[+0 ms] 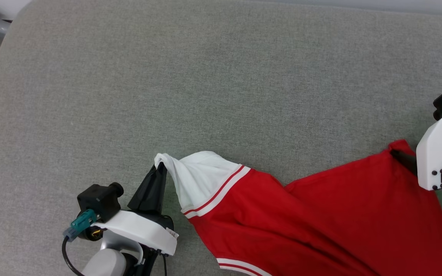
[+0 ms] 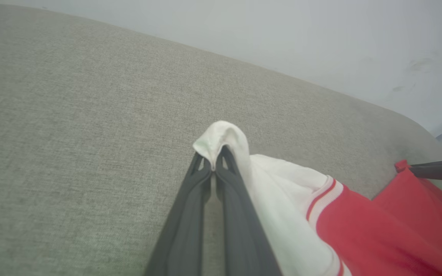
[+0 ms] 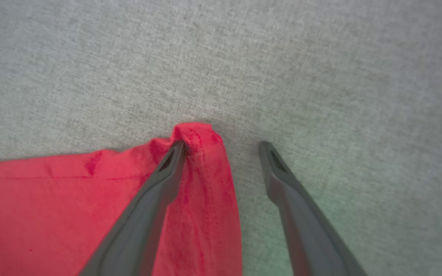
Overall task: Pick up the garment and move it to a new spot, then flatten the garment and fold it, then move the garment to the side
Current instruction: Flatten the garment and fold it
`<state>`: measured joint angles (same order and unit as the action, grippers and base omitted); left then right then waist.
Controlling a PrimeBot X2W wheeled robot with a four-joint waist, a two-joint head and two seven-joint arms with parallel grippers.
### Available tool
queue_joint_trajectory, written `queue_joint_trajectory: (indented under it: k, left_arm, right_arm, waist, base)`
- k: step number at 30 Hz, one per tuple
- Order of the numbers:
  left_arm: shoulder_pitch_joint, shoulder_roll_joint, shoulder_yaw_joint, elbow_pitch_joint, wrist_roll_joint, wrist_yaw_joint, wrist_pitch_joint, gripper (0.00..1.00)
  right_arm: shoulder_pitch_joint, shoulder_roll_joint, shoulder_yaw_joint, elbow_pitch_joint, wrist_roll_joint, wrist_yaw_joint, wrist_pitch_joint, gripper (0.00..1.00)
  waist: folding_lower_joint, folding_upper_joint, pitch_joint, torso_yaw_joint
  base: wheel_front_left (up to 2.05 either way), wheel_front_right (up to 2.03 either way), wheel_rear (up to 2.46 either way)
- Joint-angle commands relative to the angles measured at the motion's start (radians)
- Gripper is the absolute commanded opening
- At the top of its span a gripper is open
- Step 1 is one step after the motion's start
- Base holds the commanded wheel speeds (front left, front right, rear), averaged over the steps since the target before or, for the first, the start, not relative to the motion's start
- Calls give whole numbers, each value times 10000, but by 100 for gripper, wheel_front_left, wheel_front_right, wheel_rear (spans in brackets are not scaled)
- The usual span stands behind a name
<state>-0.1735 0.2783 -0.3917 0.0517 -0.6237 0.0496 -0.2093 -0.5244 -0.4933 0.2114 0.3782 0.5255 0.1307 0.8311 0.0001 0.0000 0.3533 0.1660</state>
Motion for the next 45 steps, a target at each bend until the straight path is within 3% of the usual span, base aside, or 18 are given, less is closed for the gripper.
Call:
queue_joint_trajectory:
  k: [1, 2, 6, 21, 29, 38, 45]
  left_arm:
    - [-113, -11, -21, 78, -18, -50, -75, 0]
    - [-140, -34, -32, 128, -16, -74, -82, 0]
    - [-149, -97, -35, 309, -58, -104, -156, 0]
    - [-1366, 554, 621, 397, -2, 125, 121, 0]
    - [-4026, 991, 1026, 1752, 64, -185, 515, 0]
    - [-8067, 1216, 1262, 3948, 284, -695, 533, 0]
    - [-10886, 1469, 1267, 5144, 754, -763, 367, 0]
  right_arm:
    - [452, 198, 393, 644, 220, -2, 500, 34]
    - [505, 231, 425, 856, 334, -1, 691, 0]
    - [573, 347, 443, 1174, 505, -2, 826, 0]
    - [-926, 372, -474, 790, -511, -5, -1828, 0]
    - [-2463, 845, -1272, 1069, -1907, -8, -2742, 0]
    - [-5408, 1217, -2176, 1561, -3248, -10, -3986, 0]
    - [-7579, 1300, -2643, 2079, -4032, -11, -4741, 0]
  waist:
    - [-1, 0, 39, 50]
    - [-1, 0, 38, 65]
    - [-1, 0, -53, 98]
    - [-1, 0, -1161, -514]
    - [-1, 0, -1263, -1153]
    - [-1, 0, -333, -1653]
    - [-1, 0, 488, -1852]
  base:
    - [0, 0, 0]
    - [0, 0, 0]
    - [0, 0, 0]
    - [0, 0, 0]
    - [0, 0, 0]
    - [0, 0, 0]
    - [0, 0, 0]
